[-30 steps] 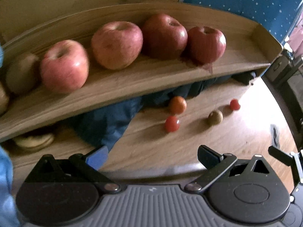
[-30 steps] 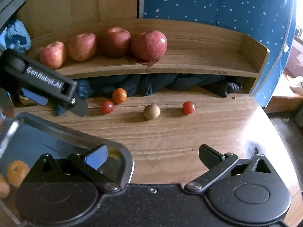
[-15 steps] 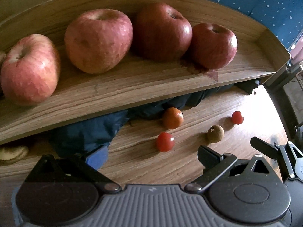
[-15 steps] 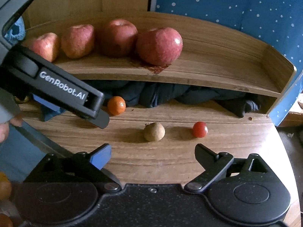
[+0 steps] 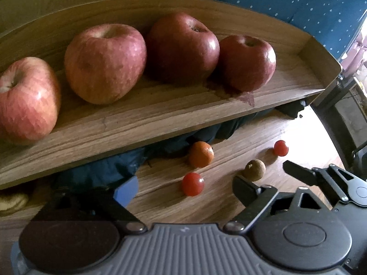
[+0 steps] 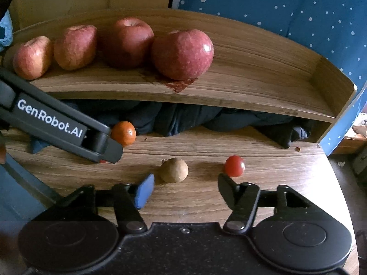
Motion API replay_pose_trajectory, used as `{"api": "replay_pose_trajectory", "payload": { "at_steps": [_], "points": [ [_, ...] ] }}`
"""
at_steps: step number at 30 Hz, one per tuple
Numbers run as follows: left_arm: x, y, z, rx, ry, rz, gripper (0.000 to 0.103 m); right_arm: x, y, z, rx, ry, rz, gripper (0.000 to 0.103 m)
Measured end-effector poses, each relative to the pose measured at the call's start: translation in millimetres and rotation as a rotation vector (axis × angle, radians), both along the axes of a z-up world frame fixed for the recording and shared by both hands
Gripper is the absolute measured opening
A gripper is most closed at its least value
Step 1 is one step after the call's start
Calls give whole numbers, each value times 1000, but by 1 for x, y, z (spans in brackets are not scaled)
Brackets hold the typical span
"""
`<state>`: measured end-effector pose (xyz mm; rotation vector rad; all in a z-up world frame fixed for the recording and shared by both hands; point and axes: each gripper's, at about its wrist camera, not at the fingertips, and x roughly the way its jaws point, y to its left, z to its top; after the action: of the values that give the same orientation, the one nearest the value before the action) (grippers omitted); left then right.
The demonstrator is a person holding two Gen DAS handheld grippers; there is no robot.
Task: Organize fruits
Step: 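Grasp a red cherry tomato with left gripper while right grasps a brown kiwi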
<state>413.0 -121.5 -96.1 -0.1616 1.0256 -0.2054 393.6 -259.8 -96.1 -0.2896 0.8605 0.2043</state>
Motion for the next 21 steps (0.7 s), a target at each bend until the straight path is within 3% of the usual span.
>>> {"api": "replay_pose_trajectory", "payload": {
  "at_steps": [15, 21],
  "points": [
    [0, 2, -1, -57, 9, -27, 57, 12, 4, -4, 25, 27, 19, 38],
    [1, 2, -3, -63, 16, -30, 44, 15, 4, -5, 35, 31, 15, 35]
  ]
}}
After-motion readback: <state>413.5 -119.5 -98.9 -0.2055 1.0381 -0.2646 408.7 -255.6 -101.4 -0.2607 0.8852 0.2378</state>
